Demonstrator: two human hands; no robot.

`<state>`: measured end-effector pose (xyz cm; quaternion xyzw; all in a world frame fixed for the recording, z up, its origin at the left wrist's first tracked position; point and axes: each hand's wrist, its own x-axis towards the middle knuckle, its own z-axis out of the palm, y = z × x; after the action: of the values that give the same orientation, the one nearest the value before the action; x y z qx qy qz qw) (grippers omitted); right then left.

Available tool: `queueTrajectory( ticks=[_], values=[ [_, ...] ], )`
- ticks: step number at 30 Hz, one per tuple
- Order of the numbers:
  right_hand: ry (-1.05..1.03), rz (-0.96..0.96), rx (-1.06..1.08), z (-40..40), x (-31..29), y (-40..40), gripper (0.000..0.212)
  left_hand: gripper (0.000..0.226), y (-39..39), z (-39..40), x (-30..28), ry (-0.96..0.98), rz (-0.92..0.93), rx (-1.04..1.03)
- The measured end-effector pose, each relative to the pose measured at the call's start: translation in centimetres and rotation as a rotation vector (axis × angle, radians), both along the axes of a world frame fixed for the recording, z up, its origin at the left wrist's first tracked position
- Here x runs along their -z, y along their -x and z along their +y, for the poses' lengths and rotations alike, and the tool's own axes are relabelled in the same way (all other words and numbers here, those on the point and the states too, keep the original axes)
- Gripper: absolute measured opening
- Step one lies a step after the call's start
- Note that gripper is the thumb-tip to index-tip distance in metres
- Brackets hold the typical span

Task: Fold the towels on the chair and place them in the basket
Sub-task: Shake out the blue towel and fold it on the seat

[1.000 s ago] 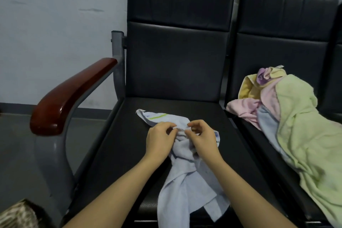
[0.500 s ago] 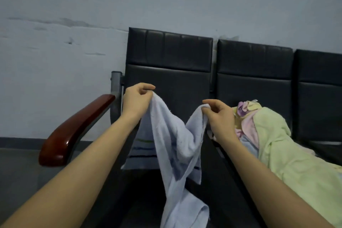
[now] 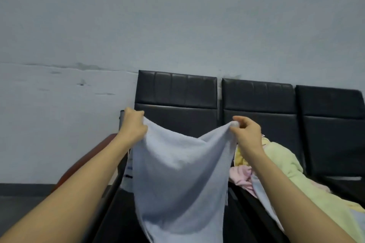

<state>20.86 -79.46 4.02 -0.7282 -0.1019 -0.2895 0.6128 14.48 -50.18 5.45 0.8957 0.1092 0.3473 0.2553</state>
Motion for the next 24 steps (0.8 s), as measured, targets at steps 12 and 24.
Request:
queueTrajectory(
  ticks=[12, 24],
  values=[
    [0.249, 0.141, 0.163, -1.0, 7.3, -1.7, 0.011, 0.016, 0.4, 1.0, 8.0, 0.129, 0.016, -0.187],
    [0.078, 0.041, 0.098, 2.3, 6.1, -10.3, 0.007, 0.008, -9.1, 1.1, 6.8, 0.507, -0.172, -0.083]
  ],
)
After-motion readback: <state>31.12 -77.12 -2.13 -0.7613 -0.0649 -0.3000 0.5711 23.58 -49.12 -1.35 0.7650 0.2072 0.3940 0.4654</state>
